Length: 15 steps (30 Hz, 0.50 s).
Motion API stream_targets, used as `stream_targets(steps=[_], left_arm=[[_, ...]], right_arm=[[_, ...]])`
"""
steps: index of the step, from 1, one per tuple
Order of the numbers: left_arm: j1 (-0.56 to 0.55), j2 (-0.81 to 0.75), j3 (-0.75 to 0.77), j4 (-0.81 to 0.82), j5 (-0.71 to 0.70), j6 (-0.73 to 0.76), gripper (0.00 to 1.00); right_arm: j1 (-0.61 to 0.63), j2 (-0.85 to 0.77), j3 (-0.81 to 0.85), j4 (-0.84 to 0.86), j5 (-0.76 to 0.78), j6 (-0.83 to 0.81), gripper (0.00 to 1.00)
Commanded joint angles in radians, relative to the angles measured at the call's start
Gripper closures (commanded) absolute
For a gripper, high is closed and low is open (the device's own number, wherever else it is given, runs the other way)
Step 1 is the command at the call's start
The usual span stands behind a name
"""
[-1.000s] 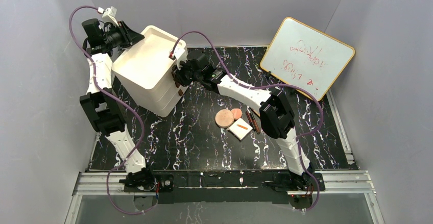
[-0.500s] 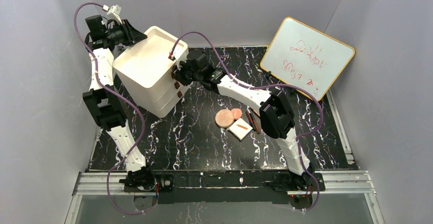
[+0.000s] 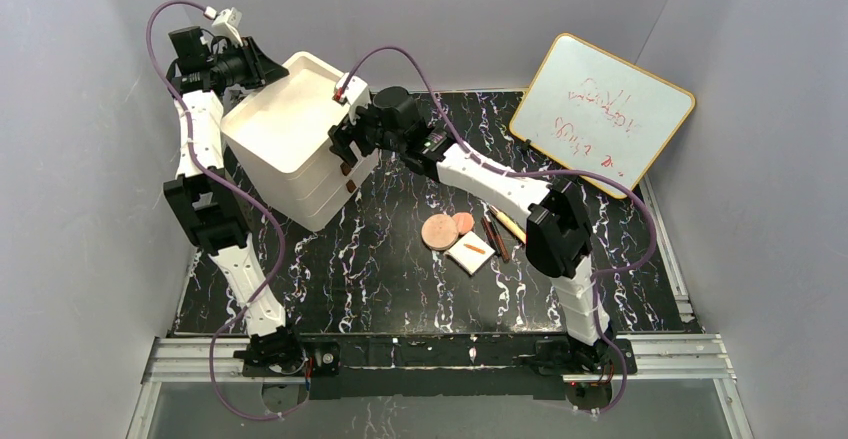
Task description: Organize the makeup
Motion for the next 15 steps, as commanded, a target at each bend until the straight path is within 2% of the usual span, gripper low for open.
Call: stream_targets(steps=[1, 11, 15], left_arm=[[-0.037, -0.006, 0.059, -0.097, 0.047, -0.012, 1.0], [-0.042, 0.003, 0.083, -0.132, 0.015, 0.007, 1.0], [-0.044, 0.006, 0.084, -0.135, 0.013, 0.009, 1.0]], right_arm=[[0.004, -0.026, 0.06, 0.06, 0.007, -0.008, 0.16], [0.004, 0.096, 0.188, -0.065, -0.003, -0.016, 0.16], [0.003, 0.095, 0.178, -0.086, -0.008, -0.017, 0.17]])
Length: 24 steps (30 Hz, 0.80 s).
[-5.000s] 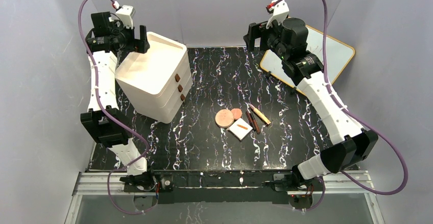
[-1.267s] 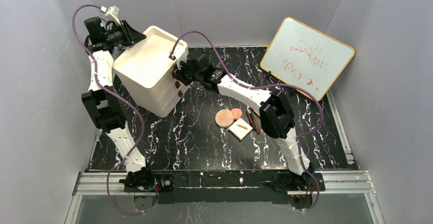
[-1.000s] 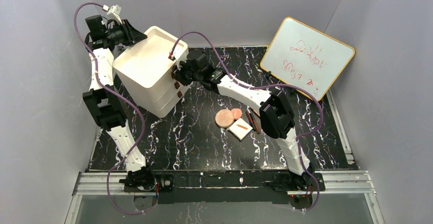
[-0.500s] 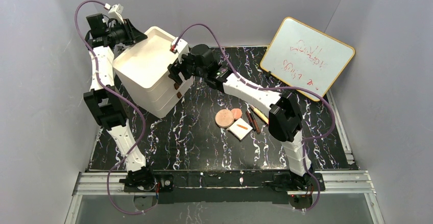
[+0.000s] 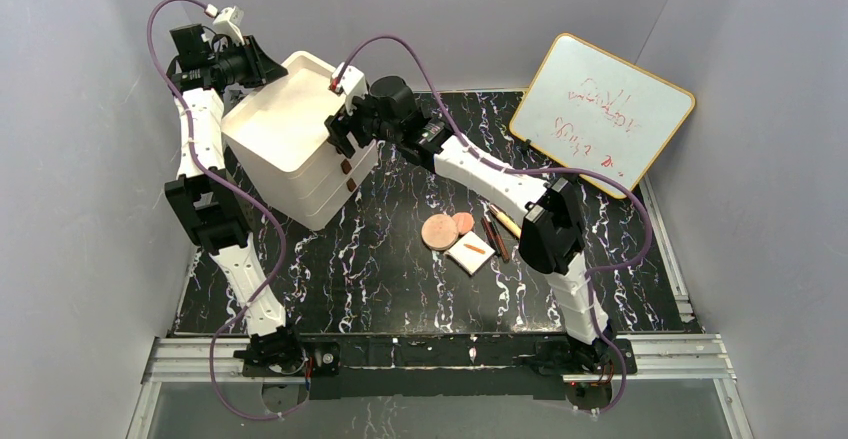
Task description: Organize the makeup
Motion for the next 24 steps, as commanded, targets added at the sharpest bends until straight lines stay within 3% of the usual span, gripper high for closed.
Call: stream_targets(steps=[1, 6, 16, 20, 24], left_arm=[[-0.036, -0.001, 0.042, -0.071, 0.065, -0.037, 1.0], [-0.037, 0.004, 0.044, -0.077, 0.059, -0.034, 1.0], [-0.041, 0.0, 0.04, -0.084, 0.056, -0.028, 1.0], [-0.041, -0.006, 0.032, -0.088, 0.051, -0.02, 1.0], [-0.041, -0.007, 0.028, -0.09, 0.049, -0.017, 1.0]], right_arm=[[0.005, 0.044, 0.028, -0.014, -0.023, -0.009, 0.17], [0.0, 0.059, 0.077, -0.12, -0.103, -0.007, 0.18], [-0.004, 0.056, 0.047, -0.047, -0.066, 0.0, 0.28], [-0.011, 0.08, 0.077, -0.027, -0.048, 0.0, 0.46], [-0.023, 0.102, 0.105, -0.028, -0.038, 0.002, 0.76]])
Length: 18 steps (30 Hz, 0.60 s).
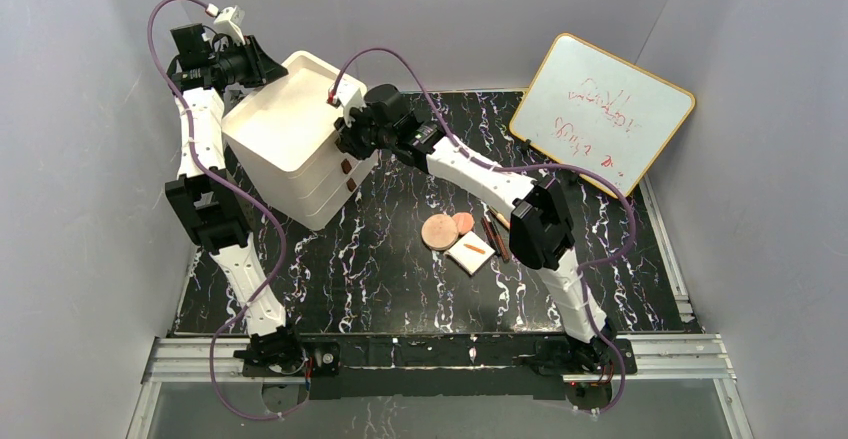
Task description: Organize the makeup
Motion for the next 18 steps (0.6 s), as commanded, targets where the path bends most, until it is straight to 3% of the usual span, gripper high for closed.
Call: stream_targets(steps=[1, 2, 7, 18], left_arm=[[-0.037, -0.01, 0.019, -0.079, 0.056, -0.028, 1.0], [-0.037, -0.01, 0.02, -0.079, 0.055, -0.028, 1.0], [-0.037, -0.013, 0.025, -0.09, 0.016, -0.013, 1.0], [-0.039, 0.009, 0.039, -0.112, -0.035, 0.006, 1.0]], right_arm=[[-0.018, 0.034, 0.072, 0.072, 0.013, 0.002, 0.86], [-0.022, 0.035, 0.072, 0.07, 0.014, 0.004, 0.99], [-0.044, -0.024, -0.007, 0.052, 0.024, -0.004, 0.99], [-0.065, -0.358, -0.425, 0.086, 0.127, -0.04, 0.99]])
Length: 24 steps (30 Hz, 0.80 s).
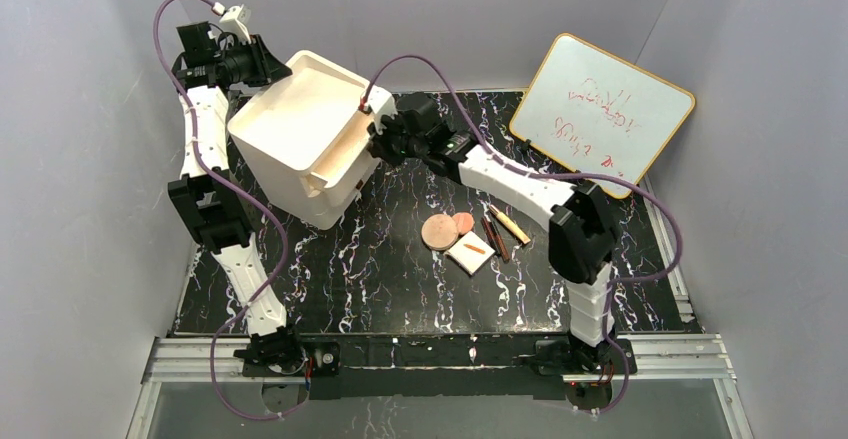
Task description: Organize the makeup
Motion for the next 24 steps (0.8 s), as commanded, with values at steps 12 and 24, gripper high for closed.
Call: stream_targets(steps=[12, 24], left_arm=[[-0.018, 0.028, 0.038, -0.084, -0.01, -0.005, 1.0], [-0.019, 0.034, 0.041, -0.09, -0.005, -0.002, 1.0]], right_arm=[[-0.033, -0.381, -0.342, -0.025, 0.221, -0.03, 0.79], [-0.095, -0.632, -0.742, -0.009, 0.35, 0.228, 0.06]])
